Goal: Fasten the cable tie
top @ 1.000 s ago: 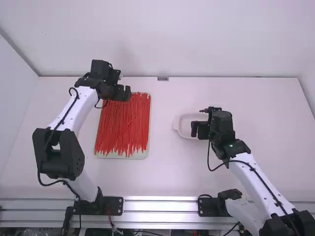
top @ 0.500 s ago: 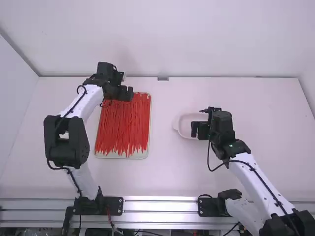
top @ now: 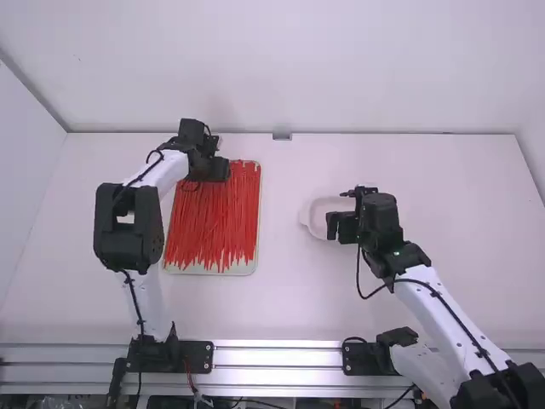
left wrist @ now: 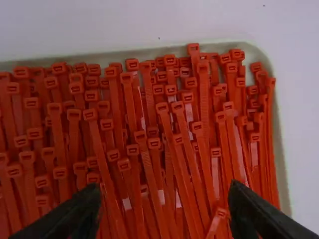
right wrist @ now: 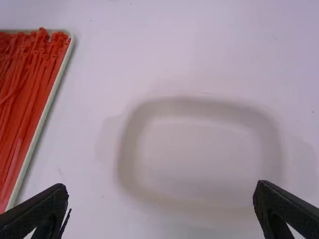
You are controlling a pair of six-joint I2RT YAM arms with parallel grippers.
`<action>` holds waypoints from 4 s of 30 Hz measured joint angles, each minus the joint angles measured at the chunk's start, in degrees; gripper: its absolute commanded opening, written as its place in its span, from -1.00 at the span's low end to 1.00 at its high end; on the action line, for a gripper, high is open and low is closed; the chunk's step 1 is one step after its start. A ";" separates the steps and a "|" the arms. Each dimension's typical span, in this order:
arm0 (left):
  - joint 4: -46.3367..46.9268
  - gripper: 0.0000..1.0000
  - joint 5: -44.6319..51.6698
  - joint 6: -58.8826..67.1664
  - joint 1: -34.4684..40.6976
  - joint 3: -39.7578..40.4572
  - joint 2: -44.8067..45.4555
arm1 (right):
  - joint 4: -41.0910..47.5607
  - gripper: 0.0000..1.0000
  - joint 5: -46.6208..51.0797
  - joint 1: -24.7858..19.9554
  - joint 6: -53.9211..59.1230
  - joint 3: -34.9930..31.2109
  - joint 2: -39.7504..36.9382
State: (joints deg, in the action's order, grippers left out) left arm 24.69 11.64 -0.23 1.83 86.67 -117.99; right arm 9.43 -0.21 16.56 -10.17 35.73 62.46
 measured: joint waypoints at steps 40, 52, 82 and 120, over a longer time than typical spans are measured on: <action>-11.52 -0.44 -4.04 -4.76 0.07 -7.41 -0.57 | 0.15 0.98 0.35 0.07 0.13 0.00 0.00; -15.45 -0.47 -4.83 -6.10 0.07 -10.40 -0.55 | 0.17 0.99 0.15 -0.35 0.11 0.02 0.00; -23.74 -0.56 -5.95 -7.58 0.09 -14.62 -0.57 | 0.20 1.00 0.15 0.26 0.26 0.02 0.00; -26.88 -0.58 -6.78 -9.07 0.83 -16.09 -0.57 | 0.17 0.98 0.17 0.96 0.50 0.04 0.00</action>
State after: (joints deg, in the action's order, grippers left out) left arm -2.20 4.86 -9.30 2.66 70.59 -118.56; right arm 9.61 -0.03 17.52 -9.67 35.77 62.46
